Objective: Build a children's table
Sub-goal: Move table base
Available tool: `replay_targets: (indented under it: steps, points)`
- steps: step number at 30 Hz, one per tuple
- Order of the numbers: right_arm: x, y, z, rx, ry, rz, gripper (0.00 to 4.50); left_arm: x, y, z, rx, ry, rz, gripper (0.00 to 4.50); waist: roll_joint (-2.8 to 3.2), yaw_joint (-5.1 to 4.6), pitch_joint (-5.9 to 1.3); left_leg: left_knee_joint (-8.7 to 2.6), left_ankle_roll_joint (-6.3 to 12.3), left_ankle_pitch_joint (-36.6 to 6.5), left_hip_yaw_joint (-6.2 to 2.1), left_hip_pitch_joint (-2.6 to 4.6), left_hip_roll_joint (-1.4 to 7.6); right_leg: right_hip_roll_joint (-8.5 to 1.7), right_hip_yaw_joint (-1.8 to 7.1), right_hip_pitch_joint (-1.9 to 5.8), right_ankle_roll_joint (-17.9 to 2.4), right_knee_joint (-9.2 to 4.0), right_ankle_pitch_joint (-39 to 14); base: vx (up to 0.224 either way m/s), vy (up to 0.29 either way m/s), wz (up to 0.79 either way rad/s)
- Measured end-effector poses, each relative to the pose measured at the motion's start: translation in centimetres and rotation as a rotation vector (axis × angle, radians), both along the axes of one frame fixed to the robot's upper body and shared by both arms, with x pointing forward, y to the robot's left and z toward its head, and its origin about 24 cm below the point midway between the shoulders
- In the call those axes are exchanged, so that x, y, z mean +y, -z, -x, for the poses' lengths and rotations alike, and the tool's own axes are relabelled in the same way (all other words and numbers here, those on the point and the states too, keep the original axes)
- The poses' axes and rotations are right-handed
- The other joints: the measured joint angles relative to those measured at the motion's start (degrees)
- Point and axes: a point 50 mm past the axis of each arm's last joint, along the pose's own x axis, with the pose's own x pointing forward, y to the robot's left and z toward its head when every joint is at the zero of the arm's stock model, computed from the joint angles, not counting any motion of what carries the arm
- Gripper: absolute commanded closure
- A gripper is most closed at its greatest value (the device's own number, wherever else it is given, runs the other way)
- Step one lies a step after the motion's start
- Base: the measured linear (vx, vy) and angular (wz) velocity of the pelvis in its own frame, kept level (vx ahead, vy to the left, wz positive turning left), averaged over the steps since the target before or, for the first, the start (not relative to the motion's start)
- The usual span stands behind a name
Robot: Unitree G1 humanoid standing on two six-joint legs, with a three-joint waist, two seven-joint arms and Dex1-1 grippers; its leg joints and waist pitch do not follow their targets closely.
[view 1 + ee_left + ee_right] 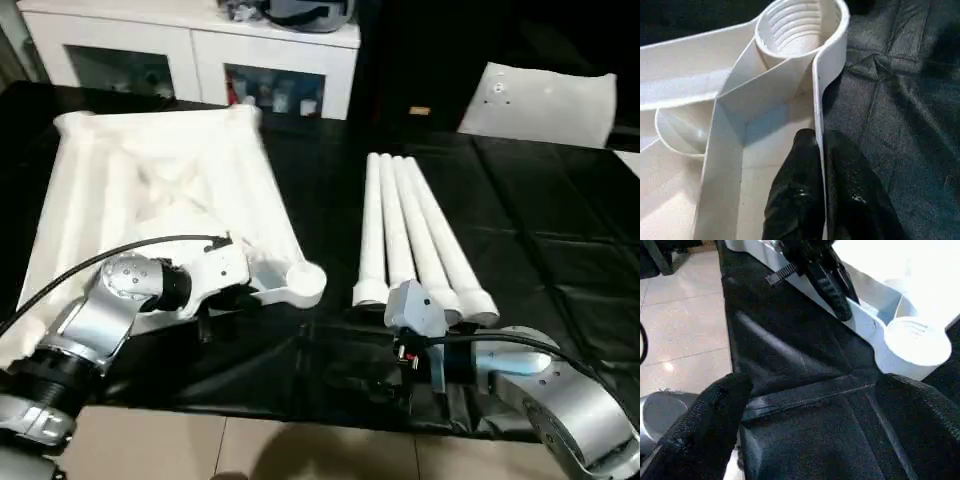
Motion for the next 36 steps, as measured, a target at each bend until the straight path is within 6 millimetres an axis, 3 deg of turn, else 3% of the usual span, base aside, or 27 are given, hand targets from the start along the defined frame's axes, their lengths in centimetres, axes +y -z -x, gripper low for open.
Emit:
replay_targets:
  steps: [5,15,21,22,30,32,33,34,36]
  points:
    - [0.3,-0.3,-0.2,-0.022,-0.005,-0.013,0.00,-0.3,-0.1,0.3,-0.005,0.083,0.016,4.48,-0.10,0.73,0.00,0.10,0.38,0.2,0.01,-0.46,-0.01,-0.04,-0.02,-0.68,0.0,0.04,0.0,0.000,0.000,0.00]
    - [0.4,-0.4,-0.4,-0.036,0.011,-0.019,0.00,-0.6,-0.1,-0.7,-0.090,0.239,-0.051,4.48,-0.15,2.08,0.00,0.08,-0.07,0.3,0.11,-0.35,0.01,-0.11,-0.02,-0.68,0.0,0.22,0.2,0.000,0.000,0.00]
    - [0.5,-0.5,-0.6,-0.062,0.038,-0.023,0.00,-0.8,-0.1,-1.3,-0.137,0.264,-0.084,4.48,-0.12,1.98,0.02,0.05,-0.27,0.5,0.43,-0.34,0.26,-0.12,-0.04,-0.69,0.0,0.24,0.3,0.000,0.000,0.00]
    - [0.6,-0.5,-0.7,-0.066,0.050,-0.025,0.00,-0.8,-0.1,-1.3,-0.137,0.260,-0.076,4.02,-0.12,1.97,0.02,0.05,-0.28,0.6,0.46,-0.33,0.27,-0.12,-0.03,-0.69,0.0,0.24,0.3,0.000,0.000,0.00]
    - [0.7,-0.2,-1.0,-0.073,0.102,-0.027,0.00,-1.0,-0.2,-1.4,-0.151,0.268,-0.060,4.02,-0.11,1.60,0.02,0.04,-0.31,0.6,0.57,-0.32,0.34,-0.12,-0.02,-0.71,0.0,0.26,0.4,0.000,0.000,0.00]
    - [0.8,-0.2,-1.2,-0.073,0.121,-0.033,0.00,-0.9,-0.3,-1.4,-0.146,0.264,-0.046,3.78,-0.12,1.60,0.02,0.02,-0.34,0.6,0.58,-0.32,0.38,-0.09,-0.04,-0.72,0.0,0.26,0.4,0.000,0.000,0.00]
    - [1.4,-0.4,-2.0,-0.078,0.178,-0.065,0.00,-0.4,-0.6,-0.9,-0.150,0.213,0.017,3.72,-0.21,1.26,0.03,-0.07,-0.40,0.6,0.68,-0.24,0.39,-0.10,0.03,-0.74,0.0,0.29,0.4,0.000,0.000,0.00]
    - [1.8,-0.7,-3.6,-0.091,0.295,-0.108,0.00,0.1,-1.2,-0.3,-0.169,0.145,0.105,3.67,-0.26,0.26,0.06,-0.13,-0.68,0.8,0.74,-0.29,0.47,-0.04,0.08,-0.82,-0.1,0.38,0.4,0.000,0.000,0.00]
    - [2.1,-1.8,-6.1,-0.137,0.461,-0.134,0.00,0.1,-2.6,0.2,-0.202,0.057,0.241,3.47,-0.42,-0.10,0.15,-0.27,-0.83,1.0,0.77,-0.37,0.64,-0.01,-0.13,-0.99,-0.2,0.35,0.5,0.000,0.000,0.00]
